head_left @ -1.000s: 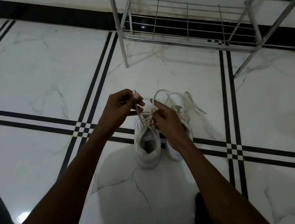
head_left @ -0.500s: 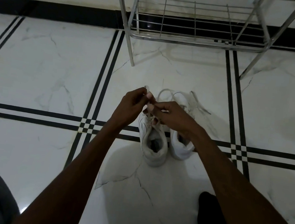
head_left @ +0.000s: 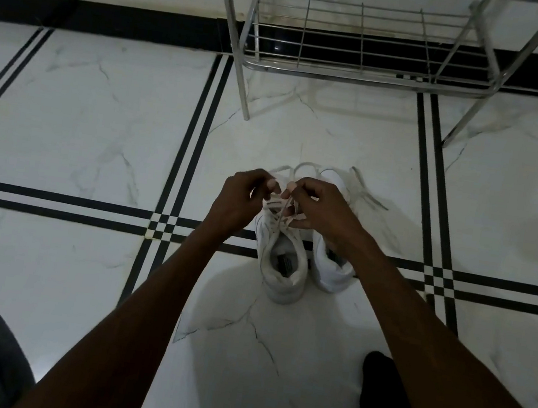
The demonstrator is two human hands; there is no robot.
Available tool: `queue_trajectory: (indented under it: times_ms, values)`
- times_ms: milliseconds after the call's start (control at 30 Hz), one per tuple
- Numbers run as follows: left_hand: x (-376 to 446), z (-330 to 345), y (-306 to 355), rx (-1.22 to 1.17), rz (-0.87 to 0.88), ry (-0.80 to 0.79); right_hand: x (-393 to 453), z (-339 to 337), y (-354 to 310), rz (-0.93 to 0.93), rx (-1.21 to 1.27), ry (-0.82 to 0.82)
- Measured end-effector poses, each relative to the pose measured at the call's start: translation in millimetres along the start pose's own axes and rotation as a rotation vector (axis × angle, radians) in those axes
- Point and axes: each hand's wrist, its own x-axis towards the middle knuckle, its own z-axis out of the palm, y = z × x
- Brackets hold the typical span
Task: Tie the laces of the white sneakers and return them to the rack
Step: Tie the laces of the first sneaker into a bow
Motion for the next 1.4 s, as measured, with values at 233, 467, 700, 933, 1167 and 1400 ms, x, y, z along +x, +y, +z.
queue_trajectory:
  times_ms: [233,467,700,933,1167,1400]
  values:
    - [11,-15,33,0.113,0.079,0.124,4,0,4,0.089,0.147,0.107]
    - [0,-23,1,-0.028,-0.157,0.112,7,2,-1,0.048,0.114,0.092]
    - [-22,-20,3,-0.422,-0.290,-0.005,16,-4,-5,-0.062,-0.010,0.081]
    - [-23,-9,-1,-0.350,-0.269,-0.184,13,-18,-8,-0.043,-0.008,-0.086]
    - [-16,7,1,-0.249,-0.245,-0.236,16,-37,-31,-0.200,-0.583,-0.103]
    - [-20,9,11,-0.443,-0.424,-0.162,23,-13,-2,-0.474,-0.597,0.223]
